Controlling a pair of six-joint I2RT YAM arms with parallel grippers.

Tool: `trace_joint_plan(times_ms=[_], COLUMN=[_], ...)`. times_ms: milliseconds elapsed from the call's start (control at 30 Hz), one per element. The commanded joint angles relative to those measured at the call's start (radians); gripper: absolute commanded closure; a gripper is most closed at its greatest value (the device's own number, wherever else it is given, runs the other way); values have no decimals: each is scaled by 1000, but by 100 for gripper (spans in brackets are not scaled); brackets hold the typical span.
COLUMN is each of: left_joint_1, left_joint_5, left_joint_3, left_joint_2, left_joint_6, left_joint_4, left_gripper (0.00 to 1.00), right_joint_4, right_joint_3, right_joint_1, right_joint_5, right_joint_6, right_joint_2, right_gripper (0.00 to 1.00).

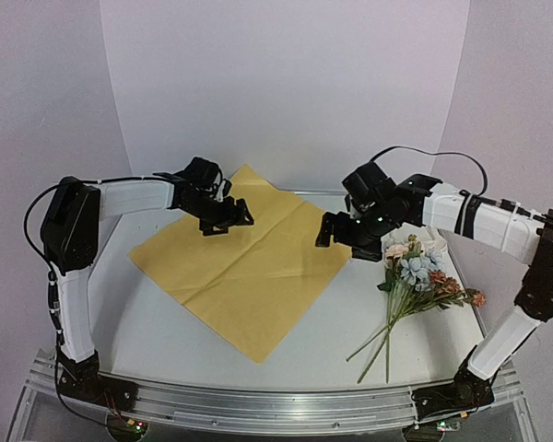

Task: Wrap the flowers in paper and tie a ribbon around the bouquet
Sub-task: Rotate the flattened wrapping paper at the center of the board, then move the flattened wrapping paper to the center of the board.

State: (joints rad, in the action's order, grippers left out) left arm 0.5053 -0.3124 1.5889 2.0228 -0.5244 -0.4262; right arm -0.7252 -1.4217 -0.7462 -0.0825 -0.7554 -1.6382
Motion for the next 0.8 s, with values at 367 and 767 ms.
trace_joint_plan(times_ms=[367,767], left_joint_1=[108,133], left_joint_5=[-38,-95], left_joint_3=[-185,-338], left_joint_2=[-22,-82], left_joint_6=[-131,-79], left_joint_4=[81,45], left_gripper=[17,18], right_joint_4=[-64,-64], right_joint_3=[156,169], right_joint_1=[75,105], right_joint_5=[53,66], right_joint_6=[65,75], right_joint_2=[91,60], right_gripper=[2,2])
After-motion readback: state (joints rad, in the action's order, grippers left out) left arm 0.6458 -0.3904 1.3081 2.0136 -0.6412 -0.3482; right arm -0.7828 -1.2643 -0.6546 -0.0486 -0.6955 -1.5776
